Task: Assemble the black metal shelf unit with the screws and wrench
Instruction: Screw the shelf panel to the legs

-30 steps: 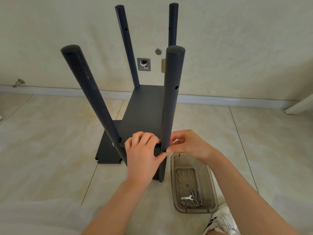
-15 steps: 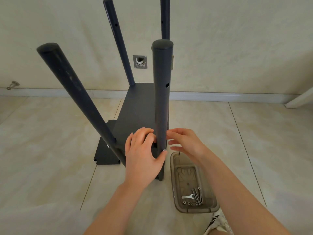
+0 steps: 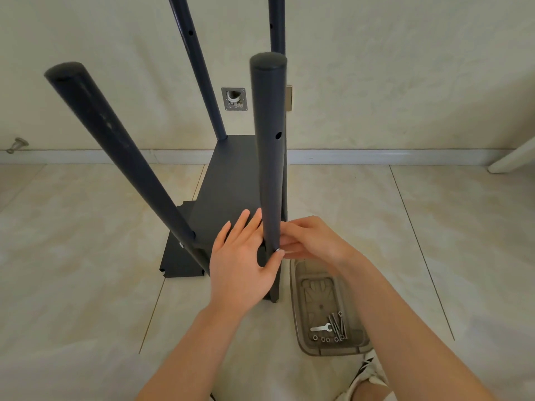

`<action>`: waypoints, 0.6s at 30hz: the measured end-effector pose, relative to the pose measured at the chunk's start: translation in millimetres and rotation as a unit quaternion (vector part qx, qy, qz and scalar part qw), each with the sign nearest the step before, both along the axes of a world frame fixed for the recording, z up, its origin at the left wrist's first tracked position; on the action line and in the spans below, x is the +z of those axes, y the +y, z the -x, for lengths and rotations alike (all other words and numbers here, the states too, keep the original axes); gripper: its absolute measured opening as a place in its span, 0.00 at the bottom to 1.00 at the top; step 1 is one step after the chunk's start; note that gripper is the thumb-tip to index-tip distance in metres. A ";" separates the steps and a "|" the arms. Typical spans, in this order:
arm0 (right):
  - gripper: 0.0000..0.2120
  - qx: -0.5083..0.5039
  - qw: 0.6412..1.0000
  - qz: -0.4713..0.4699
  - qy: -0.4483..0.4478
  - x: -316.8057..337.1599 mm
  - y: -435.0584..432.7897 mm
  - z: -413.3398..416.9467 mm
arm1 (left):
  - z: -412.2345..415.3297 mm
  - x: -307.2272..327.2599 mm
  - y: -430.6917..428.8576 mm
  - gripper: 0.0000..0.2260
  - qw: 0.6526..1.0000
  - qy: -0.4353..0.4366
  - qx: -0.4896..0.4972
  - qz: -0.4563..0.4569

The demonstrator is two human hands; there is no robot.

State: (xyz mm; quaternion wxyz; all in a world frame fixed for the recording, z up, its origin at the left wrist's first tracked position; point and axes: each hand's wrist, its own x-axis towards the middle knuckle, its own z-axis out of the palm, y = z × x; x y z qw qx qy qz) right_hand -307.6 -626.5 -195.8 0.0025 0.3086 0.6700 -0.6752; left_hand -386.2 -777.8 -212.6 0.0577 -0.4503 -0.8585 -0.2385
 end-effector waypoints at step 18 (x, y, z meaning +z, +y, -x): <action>0.03 0.191 0.914 -0.143 -0.329 -211.1 -4.3 -71.1 | 3.0 -20.9 -0.4 0.23 0.994 0.095 0.006 -0.047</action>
